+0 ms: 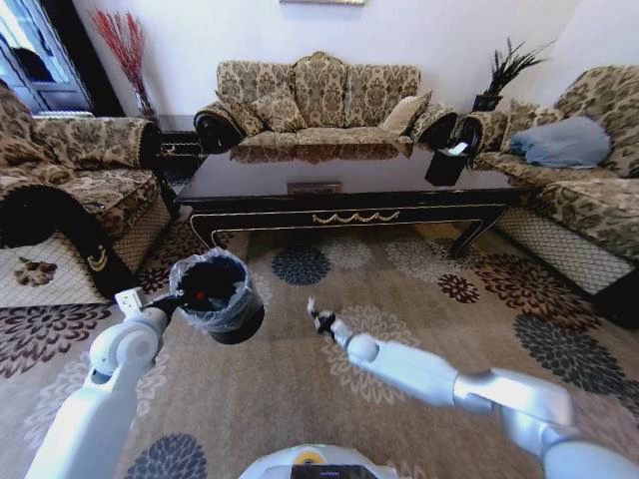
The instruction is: Move to the front of the table and pick up the trash from the floor, then place it into the trash bin.
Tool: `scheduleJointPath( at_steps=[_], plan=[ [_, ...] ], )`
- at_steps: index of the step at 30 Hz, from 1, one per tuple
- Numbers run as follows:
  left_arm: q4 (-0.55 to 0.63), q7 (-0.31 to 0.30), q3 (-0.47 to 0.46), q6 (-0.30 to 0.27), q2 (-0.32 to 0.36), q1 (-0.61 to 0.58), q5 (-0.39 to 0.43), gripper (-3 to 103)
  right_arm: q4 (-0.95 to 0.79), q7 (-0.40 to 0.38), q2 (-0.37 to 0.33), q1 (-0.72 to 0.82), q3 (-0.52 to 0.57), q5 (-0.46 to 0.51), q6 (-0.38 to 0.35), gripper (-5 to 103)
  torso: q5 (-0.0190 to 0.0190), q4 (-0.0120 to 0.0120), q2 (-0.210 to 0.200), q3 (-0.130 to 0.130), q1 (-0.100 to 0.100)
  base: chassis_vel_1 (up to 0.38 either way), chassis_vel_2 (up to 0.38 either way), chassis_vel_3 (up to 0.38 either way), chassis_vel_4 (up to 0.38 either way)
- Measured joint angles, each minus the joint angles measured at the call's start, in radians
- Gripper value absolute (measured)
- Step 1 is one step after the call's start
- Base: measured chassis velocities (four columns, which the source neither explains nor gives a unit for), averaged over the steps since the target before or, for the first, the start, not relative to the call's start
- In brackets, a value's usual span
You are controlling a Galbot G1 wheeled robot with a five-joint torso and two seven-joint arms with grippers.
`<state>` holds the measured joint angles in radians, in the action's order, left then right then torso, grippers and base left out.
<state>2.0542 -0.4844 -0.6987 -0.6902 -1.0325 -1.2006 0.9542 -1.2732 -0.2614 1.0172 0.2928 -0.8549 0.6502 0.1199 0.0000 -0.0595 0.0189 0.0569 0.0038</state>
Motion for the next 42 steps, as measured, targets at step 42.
scheduleJointPath(
  at_steps=[42],
  plan=[
    [-0.071,0.002,0.019,0.000,-0.017,0.066,0.002,3,-0.218,-0.025,0.273,-0.329,-0.230,0.076,0.035,8,-0.0002,-0.0002,0.000,0.000,0.000,0.000,0.000,0.000,0.000]
  ],
)
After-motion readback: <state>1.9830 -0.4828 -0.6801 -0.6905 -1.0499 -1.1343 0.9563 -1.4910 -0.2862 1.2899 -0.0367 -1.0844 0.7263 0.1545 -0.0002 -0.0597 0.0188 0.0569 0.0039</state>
